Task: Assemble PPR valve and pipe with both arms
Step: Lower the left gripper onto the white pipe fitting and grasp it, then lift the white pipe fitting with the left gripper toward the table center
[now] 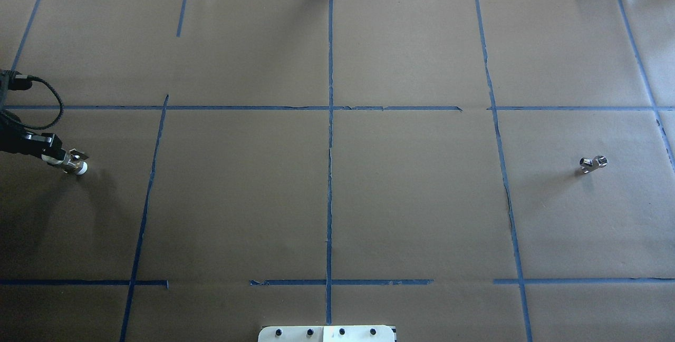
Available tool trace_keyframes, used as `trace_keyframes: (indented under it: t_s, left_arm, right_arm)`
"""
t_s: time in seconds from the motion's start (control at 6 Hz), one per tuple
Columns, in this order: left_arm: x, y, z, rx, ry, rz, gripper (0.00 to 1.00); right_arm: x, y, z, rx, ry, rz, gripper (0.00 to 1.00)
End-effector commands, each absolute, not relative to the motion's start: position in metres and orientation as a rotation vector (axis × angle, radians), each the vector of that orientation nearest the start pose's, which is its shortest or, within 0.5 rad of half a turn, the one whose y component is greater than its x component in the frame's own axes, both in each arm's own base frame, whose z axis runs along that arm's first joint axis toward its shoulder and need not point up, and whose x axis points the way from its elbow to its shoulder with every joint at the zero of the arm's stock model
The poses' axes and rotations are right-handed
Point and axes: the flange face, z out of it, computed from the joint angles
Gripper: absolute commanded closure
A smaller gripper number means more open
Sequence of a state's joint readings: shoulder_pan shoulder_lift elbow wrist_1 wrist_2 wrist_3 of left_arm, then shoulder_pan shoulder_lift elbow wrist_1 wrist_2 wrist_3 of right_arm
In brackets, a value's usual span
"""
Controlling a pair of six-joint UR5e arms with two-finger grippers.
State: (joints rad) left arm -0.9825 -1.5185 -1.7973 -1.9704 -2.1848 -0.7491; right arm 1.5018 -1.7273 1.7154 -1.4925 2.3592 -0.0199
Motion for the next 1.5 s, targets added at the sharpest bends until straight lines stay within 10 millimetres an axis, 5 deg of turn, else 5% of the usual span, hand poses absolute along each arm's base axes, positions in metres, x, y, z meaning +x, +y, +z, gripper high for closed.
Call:
trace_keyframes:
  t_s: [0.0,0.17,0.5,0.67,1.0,1.33]
  left_arm:
    - [0.209,-0.450,0.523,0.075,0.822,0.027,1.00]
    - [0.212,-0.450,0.501,0.071,0.869,0.046,1.00]
    - [0.238,-0.489,0.391,0.054,0.862,0.013,1.00]
    - [0.267,-0.503,0.325,0.048,0.871,0.027,1.00]
    - [0.386,-0.467,0.217,0.006,0.898,0.033,1.00]
    - [0.508,-0.464,0.129,0.008,0.878,-0.024,1.00]
  right_arm:
    - [0.033,-0.433,0.650,0.045,-0.790,-0.111,0.00]
    - [0.033,-0.433,0.650,0.045,-0.790,-0.111,0.00]
    - [0.033,-0.433,0.650,0.045,-0.790,-0.111,0.00]
    - [0.033,-0.433,0.651,0.043,-0.790,-0.110,0.00]
    - [0.033,-0.433,0.651,0.043,-0.790,-0.110,0.00]
    - [0.033,-0.433,0.652,0.040,-0.788,-0.109,0.00]
